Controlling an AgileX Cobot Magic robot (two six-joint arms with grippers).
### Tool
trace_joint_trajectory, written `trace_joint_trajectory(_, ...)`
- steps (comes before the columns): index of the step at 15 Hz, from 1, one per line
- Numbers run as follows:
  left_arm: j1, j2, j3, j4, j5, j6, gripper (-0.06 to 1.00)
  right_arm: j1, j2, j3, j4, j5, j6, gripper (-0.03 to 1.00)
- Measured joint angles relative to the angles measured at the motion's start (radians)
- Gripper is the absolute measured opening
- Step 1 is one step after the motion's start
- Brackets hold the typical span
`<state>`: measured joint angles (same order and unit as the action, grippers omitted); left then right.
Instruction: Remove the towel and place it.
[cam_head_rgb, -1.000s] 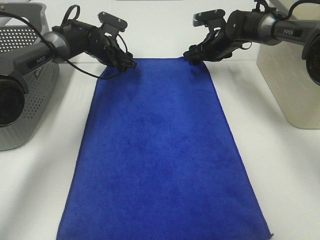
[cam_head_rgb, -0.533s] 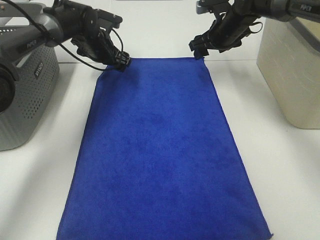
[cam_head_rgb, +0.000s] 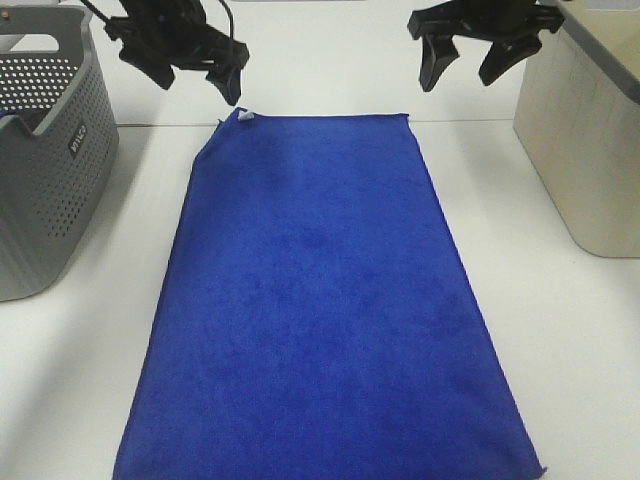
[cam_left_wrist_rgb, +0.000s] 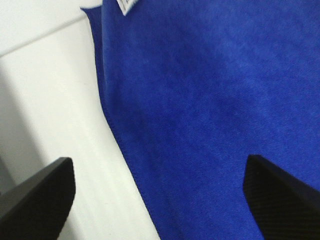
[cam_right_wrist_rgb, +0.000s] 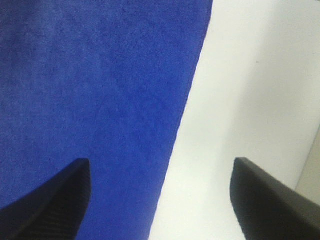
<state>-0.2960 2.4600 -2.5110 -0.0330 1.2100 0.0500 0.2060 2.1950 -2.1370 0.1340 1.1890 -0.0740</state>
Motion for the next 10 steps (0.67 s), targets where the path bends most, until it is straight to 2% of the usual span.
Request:
trace_joint_trajectory(3, 0.013, -0.088, 0.000, 0.012, 0.002, -0.032, 0.86, 0.000, -0.094, -0.002, -0.009, 0.025, 0.000, 0.75)
trace_joint_trajectory(6, 0.083, -0.177, 0.035, 0.042, 0.003, -0.062, 0.86, 0.000, -0.158, -0.002, -0.021, 0.027, 0.022, 0.75)
trace_joint_trajectory(7, 0.083, -0.177, 0.035, 0.042, 0.003, -0.062, 0.86, 0.000, -0.158, -0.002, -0.021, 0.027, 0.022, 0.75)
trace_joint_trajectory(8, 0.122, -0.228, 0.080, 0.043, 0.003, -0.065, 0.86, 0.000, -0.180, -0.002, -0.038, 0.027, 0.024, 0.75)
trace_joint_trajectory(9, 0.210, -0.333, 0.201, 0.048, 0.003, -0.066, 0.86, -0.010, -0.205, -0.002, -0.049, 0.028, 0.054, 0.75)
trace_joint_trajectory(10, 0.210, -0.333, 0.201, 0.048, 0.003, -0.066, 0.86, -0.010, -0.205, -0.002, -0.049, 0.028, 0.054, 0.75)
